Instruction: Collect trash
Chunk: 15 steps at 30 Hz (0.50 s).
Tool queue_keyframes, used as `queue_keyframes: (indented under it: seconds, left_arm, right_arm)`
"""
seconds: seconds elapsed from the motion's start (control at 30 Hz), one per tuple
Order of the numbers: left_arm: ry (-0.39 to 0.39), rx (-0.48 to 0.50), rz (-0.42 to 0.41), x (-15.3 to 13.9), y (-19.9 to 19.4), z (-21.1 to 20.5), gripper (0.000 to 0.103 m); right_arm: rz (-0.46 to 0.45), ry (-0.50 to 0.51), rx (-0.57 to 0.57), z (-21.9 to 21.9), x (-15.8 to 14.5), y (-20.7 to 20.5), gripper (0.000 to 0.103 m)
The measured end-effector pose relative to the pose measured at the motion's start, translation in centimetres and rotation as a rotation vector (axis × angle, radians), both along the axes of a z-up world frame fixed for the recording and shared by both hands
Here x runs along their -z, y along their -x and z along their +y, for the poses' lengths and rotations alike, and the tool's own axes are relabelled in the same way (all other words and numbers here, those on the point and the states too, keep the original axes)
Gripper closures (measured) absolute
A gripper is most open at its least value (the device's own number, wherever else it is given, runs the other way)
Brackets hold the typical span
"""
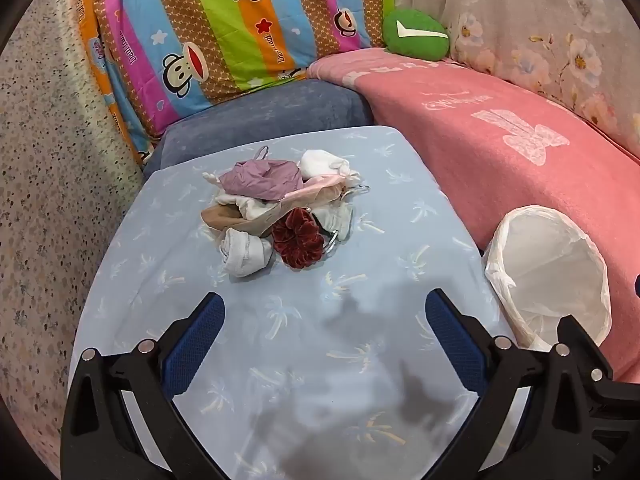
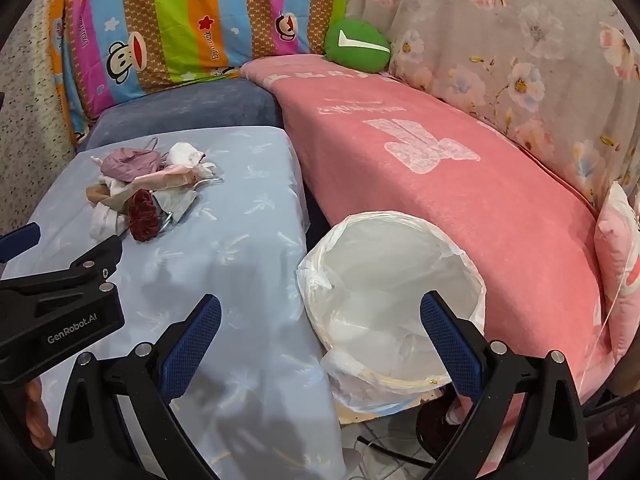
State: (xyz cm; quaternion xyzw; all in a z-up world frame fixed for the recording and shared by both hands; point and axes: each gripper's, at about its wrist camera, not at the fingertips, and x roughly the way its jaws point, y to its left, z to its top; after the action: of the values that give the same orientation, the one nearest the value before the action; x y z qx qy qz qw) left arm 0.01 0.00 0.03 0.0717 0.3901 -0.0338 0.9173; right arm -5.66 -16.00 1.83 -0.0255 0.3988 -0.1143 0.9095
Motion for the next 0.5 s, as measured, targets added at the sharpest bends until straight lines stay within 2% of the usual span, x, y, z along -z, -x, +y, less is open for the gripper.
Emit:
queue_keyframes:
  seconds: [0.5]
  left_arm:
    - [-0.005,-0.001,-0.018,-0.6,0.4,-0.5,0.007]
  right_arm:
    - [-0.003,-0.002,0.003,-1.0,-0.4,0.2,0.006]
